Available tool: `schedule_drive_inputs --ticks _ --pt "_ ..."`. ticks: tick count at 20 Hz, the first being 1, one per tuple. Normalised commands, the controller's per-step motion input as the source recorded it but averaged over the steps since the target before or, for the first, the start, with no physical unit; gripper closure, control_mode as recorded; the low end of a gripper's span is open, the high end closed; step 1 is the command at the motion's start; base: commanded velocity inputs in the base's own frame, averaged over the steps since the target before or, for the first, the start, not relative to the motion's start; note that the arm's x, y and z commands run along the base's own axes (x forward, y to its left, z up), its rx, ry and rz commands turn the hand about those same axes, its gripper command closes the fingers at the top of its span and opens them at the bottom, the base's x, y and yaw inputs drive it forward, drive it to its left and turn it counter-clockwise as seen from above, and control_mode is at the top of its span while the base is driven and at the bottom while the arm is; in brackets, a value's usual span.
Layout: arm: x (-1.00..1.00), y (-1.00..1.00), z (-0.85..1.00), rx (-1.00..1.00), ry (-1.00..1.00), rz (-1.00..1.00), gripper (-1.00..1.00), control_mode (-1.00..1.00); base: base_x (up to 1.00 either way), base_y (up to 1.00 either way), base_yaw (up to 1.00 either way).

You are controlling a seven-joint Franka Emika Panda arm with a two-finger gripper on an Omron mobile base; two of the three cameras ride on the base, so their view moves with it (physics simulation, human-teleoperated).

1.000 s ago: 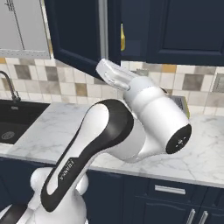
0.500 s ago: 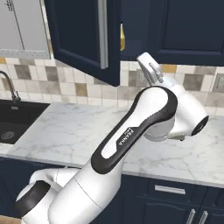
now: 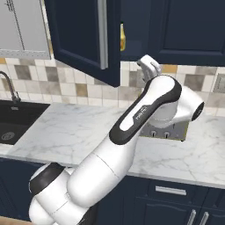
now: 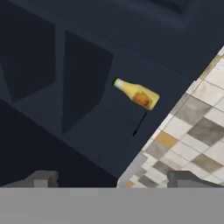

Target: The dining table condiment station is running low on mustard. Refill the condiment station by opening the cabinet and taking the mustard from the cabinet and placing it on the dining table.

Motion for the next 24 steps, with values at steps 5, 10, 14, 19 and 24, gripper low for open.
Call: schedule_drive_inputs --ticks 5,10,14,19,24 --pt "0.16 0.54 -0.01 -0.09 0.11 0.16 -1.0 -1.0 0.0 0.0 0.0" --pt "-0.6 0.8 0.0 -0.08 0.05 0.21 -1.0 -1.0 0.0 0.0 0.0" --pt "-0.73 0.99 0.0 -0.09 0.04 0.23 -1.0 -1.0 0.0 0.0 0.0" --pt "-0.73 1.0 0.0 -0.11 0.0 0.23 -1.0 -1.0 0.0 0.0 0.0" --pt "-0.36 1.0 0.0 -0.13 0.01 0.14 -1.0 -1.0 0.0 0.0 0.0"
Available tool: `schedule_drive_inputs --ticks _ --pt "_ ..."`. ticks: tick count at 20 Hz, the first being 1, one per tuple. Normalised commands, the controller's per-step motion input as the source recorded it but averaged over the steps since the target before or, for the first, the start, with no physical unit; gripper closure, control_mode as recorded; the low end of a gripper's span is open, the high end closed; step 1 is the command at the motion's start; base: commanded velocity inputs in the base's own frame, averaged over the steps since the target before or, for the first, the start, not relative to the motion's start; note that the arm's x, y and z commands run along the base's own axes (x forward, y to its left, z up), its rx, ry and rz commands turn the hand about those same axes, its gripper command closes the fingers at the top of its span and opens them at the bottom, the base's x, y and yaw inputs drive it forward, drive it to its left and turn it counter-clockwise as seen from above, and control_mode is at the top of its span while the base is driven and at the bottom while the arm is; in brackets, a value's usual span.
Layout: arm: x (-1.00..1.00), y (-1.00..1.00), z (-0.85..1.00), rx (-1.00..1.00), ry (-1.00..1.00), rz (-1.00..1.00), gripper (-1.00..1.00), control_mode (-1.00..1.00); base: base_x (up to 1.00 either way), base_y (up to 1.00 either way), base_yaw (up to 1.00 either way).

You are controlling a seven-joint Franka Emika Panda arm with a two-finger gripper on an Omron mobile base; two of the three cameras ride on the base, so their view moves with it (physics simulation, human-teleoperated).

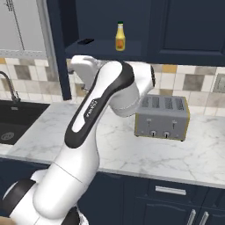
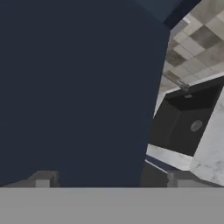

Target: The dining table condiment station is running low on mustard. Refill the condiment station by opening the cabinet and taking the mustard from the cabinet and placing it on the dining table.

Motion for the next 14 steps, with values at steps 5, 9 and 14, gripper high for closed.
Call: schedule_drive_inputs --ticks 5,9,14 --pt "0.06 1.0 0.0 -0.12 0.04 0.01 -1.0 -1.0 0.0 0.0 0.0" --pt "0.15 1.0 0.0 -0.13 0.03 0.0 -1.0 -1.0 0.0 0.0 0.0" --pt "0.06 0.83 0.07 -0.14 0.0 -0.01 -1.0 -1.0 0.0 0.0 0.0"
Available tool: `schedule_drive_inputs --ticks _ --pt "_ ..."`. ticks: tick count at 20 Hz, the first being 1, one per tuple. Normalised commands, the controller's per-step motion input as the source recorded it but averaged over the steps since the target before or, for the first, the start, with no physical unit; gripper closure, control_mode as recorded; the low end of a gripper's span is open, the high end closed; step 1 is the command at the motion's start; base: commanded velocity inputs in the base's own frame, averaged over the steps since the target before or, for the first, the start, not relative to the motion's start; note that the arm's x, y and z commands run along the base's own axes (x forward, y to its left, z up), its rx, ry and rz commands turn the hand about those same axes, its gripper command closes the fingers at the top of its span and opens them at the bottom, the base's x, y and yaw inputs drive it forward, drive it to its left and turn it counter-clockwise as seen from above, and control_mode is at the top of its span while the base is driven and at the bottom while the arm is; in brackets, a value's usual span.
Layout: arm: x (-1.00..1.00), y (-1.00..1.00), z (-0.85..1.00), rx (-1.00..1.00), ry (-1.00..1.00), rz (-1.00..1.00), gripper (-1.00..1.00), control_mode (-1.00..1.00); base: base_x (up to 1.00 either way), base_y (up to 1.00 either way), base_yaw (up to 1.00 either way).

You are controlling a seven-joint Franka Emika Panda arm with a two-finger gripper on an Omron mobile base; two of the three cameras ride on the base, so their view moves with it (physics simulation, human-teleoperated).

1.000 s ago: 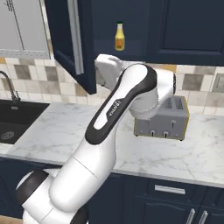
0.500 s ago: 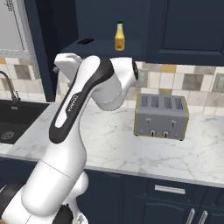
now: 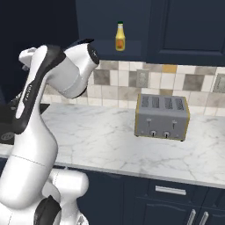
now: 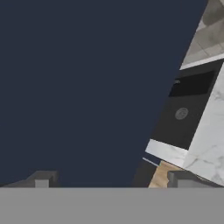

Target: The dining table condiment station is running low on mustard. Refill the condiment station by opening the cabinet and taking the mustard from the cabinet and placing it on the dining table.

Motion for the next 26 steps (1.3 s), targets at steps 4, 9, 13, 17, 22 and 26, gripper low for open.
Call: schedule_drive_inputs --ticks 4,9,13,17,22,26 --pt "0.0 0.36 0.01 -0.11 -0.02 -0.03 -1.0 -1.0 0.0 0.0 0.0" --pt "-0.01 0.15 0.0 -0.08 -0.04 -0.01 -1.0 -1.0 0.0 0.0 0.0" --pt "-0.12 -0.57 -0.05 -0.15 -0.14 -0.04 -1.0 -1.0 0.0 0.0 0.0" --pt "-0.39 -1.0 0.04 -0.21 -0.29 -0.17 -1.0 -1.0 0.0 0.0 0.0" --pt "-0.06 -0.86 0.13 -0.23 -0.28 -0.27 -1.0 -1.0 0.0 0.0 0.0" --pt "0.28 -0.54 0.21 -0.25 -0.25 -0.37 -1.0 -1.0 0.0 0.0 0.0"
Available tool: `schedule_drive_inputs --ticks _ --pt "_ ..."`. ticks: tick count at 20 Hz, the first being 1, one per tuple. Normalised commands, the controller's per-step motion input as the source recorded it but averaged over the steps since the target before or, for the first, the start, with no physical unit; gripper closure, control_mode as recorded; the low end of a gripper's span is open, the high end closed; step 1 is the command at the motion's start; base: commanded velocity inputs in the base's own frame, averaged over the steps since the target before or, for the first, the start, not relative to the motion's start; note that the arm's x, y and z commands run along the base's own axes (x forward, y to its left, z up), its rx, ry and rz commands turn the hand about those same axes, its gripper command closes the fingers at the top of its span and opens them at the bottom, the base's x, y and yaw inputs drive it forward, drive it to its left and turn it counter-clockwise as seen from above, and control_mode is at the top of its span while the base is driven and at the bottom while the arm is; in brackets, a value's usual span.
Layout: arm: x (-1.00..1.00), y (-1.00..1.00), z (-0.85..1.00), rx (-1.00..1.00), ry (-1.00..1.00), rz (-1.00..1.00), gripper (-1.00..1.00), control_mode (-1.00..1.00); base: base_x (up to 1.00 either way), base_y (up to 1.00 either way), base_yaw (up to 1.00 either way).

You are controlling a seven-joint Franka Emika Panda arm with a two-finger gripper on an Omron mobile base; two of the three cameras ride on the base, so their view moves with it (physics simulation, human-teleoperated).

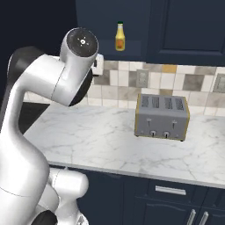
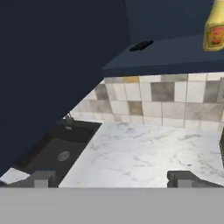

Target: The dining table condiment station is running low on mustard. Refill the condiment station by opening the cabinet and taking the mustard from the cabinet and placing it on the dining table.

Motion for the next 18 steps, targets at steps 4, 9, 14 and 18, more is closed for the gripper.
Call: schedule_drive_inputs --ticks 4,9,14,18 --pt "0.45 -0.35 0.35 -0.22 -0.29 -0.34 -1.0 -1.0 0.0 0.0 0.0" --pt "0.42 -0.12 0.27 -0.07 -0.28 -0.24 -1.0 -1.0 0.0 0.0 0.0" --pt "0.3 -0.04 0.04 0.0 -0.25 -0.05 -1.0 -1.0 0.0 0.0 0.0" --pt "0.19 0.0 0.31 0.01 -0.15 0.0 -1.0 -1.0 0.0 0.0 0.0"
